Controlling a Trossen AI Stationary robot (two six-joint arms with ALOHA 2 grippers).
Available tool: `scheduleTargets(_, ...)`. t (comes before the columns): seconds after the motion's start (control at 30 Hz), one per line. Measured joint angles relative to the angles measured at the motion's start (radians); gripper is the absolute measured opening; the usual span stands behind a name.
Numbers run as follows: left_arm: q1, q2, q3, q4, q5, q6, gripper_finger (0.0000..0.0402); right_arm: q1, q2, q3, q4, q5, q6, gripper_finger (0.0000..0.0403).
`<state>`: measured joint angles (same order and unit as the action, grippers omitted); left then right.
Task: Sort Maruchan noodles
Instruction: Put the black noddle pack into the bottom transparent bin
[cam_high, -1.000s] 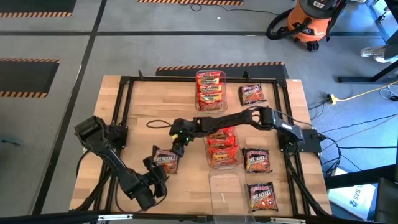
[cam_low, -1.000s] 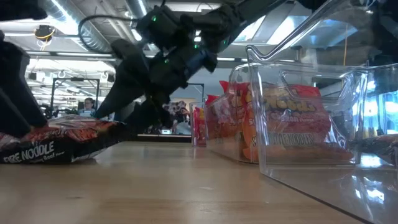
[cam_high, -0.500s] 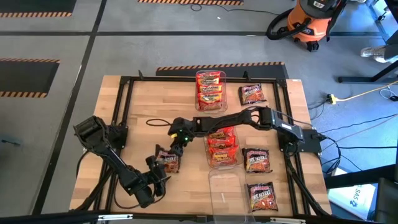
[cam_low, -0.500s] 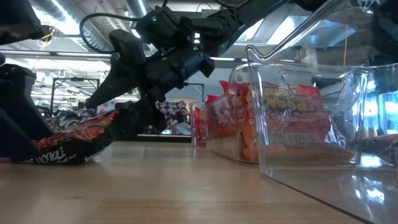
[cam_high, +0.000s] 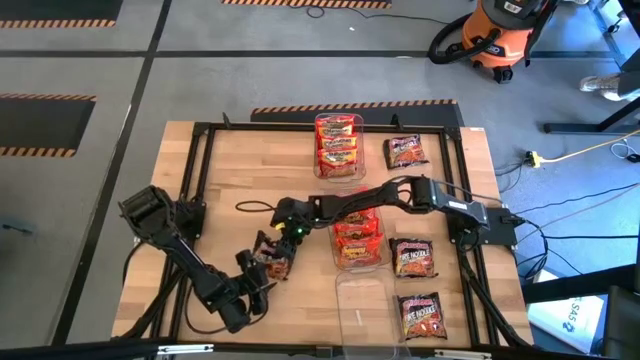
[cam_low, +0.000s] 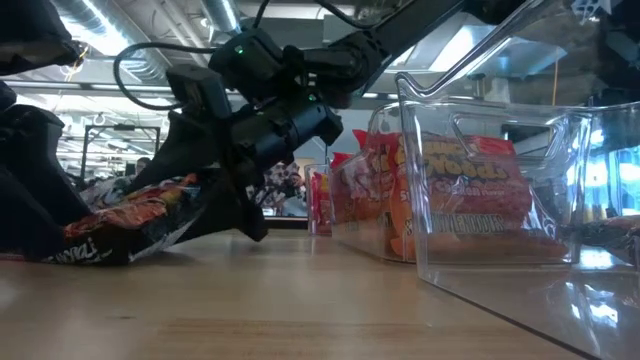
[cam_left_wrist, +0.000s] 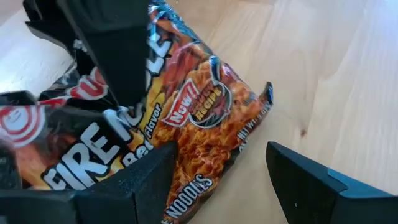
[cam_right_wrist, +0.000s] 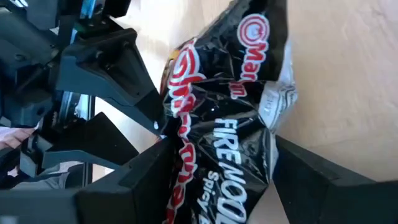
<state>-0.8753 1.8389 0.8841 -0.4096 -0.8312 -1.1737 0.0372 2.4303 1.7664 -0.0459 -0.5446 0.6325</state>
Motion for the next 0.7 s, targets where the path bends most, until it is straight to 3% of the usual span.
scheduleTargets(0.33,0.027,0.000,-0.001,0.007,-0.029,0.027,0.0247,0.015,0.002,-0.001,0.006,-0.057,-0.008,0.0228)
scheduleTargets(0.7,0.027,-0.006,0.047,-0.029,0.009,0.058,0.0247,0.017,-0.010,-0.002,0.013,-0.072,-0.077,0.0087)
